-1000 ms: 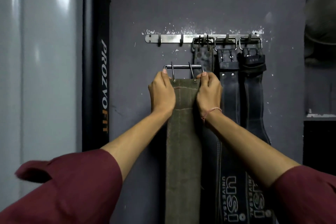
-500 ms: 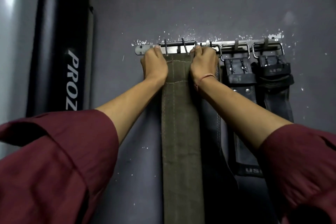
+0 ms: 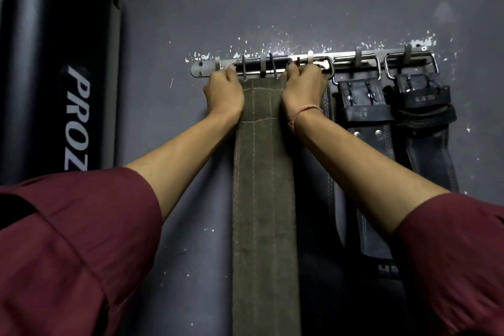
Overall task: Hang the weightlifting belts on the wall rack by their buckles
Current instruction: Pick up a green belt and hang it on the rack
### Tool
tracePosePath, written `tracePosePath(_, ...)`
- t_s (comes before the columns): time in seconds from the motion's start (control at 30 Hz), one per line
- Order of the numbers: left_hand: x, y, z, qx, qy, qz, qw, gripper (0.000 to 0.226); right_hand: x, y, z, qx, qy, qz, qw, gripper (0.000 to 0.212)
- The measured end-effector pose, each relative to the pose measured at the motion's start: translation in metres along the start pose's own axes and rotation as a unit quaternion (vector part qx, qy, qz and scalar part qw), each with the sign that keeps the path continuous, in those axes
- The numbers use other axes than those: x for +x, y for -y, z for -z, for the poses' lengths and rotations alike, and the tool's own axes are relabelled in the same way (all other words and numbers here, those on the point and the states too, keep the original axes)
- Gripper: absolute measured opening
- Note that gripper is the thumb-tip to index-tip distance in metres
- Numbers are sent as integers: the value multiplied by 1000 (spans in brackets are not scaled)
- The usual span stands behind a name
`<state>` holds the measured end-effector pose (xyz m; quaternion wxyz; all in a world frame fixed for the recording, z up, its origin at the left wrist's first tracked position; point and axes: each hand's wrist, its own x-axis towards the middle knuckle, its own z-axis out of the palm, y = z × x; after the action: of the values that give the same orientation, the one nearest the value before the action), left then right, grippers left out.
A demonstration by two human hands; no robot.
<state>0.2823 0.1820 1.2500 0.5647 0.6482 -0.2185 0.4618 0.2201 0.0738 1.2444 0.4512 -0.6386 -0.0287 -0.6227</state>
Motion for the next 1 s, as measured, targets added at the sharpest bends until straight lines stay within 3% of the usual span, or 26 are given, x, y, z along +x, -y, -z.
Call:
tracePosePath(0.13,-11,4,6,-33,18,-13,999,46,-13,-7,4,27,-10,9,1000,47)
tracePosePath(0.4,-96,24,21,-75,52,5,996,35,-82,-28,17,92,25,-6,995,25)
tracePosePath(0.63,-180,53,50,-89,19,-16,996,35,-161,-43,61,-6,19,-23,1000,22)
tracePosePath(1.0,-338,54,109,-113,114,122,979,14,-302,-41,154,-26,129,-161,978,21)
